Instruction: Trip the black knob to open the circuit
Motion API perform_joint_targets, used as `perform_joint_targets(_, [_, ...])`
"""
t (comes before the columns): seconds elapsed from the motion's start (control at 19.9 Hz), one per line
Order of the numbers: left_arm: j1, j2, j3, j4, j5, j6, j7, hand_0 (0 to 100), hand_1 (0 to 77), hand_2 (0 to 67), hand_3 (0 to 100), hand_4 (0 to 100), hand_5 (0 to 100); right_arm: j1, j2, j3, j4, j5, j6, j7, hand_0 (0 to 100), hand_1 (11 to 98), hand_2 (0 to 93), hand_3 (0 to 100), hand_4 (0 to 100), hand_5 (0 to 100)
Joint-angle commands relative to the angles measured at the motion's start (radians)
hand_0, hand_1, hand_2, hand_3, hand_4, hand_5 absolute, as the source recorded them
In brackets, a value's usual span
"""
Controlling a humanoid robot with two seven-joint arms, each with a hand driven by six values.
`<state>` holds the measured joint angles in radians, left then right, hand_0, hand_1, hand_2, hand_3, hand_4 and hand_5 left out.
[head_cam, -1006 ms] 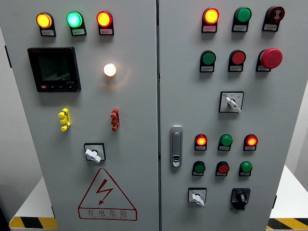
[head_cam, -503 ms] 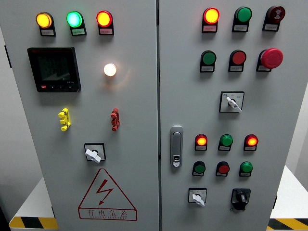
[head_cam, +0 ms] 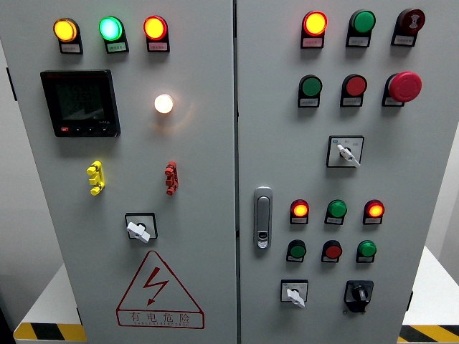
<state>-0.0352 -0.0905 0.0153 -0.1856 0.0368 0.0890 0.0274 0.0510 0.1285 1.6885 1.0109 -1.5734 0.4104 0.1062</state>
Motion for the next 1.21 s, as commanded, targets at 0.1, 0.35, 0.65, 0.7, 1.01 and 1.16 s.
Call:
perform_joint_targets(0.1, [0.0, 0.0, 0.0, 0.0, 0.0, 0.0, 0.0, 0, 0.0, 19.5, 26, 10, 9, -0.01, 0.0003, -0.009, 0.147, 0.004, -0.016, -0.022, 79, 57.4, 0.0, 63, 68, 70])
perform_joint_targets(0.35, [0.0, 0.0, 0.0, 0.0, 0.0, 0.0, 0.0, 0, 0.0, 19.5, 26, 10, 9, 0.003, 0.0003, -0.007, 0.264, 0.009, -0.021, -0.046, 91, 64.1, 0.0, 71, 74, 100])
perform_joint_targets(0.65, [0.0, 0.0, 0.0, 0.0, 0.0, 0.0, 0.0, 0, 0.0, 19.5, 26, 10, 9, 0.039, 0.0065, -0.01, 0.307, 0.052, -0.051, -0.069, 99, 75.2, 0.0, 81, 91, 100])
perform_joint_targets(0.7, [0.0, 0.0, 0.0, 0.0, 0.0, 0.0, 0.0, 0, 0.0, 19.5, 26, 10, 9, 0.05, 0.0065, -0.012, 0.316, 0.056, -0.061, -0.071, 100, 76.8, 0.0, 82, 93, 100])
perform_joint_targets(1.01, [0.0, 0.0, 0.0, 0.0, 0.0, 0.0, 0.0, 0, 0.0, 19.5, 26, 10, 9, 0.078, 0.0065, -0.013, 0.362, 0.059, -0.068, -0.079, 98, 83.6, 0.0, 84, 95, 97])
perform_joint_targets(1.16, [0.0, 0.0, 0.0, 0.0, 0.0, 0.0, 0.0, 0, 0.0, 19.5, 26, 10, 9, 0.084, 0.0065, -0.016, 0.382, 0.059, -0.088, -0.08, 98, 85.2, 0.0, 85, 95, 97])
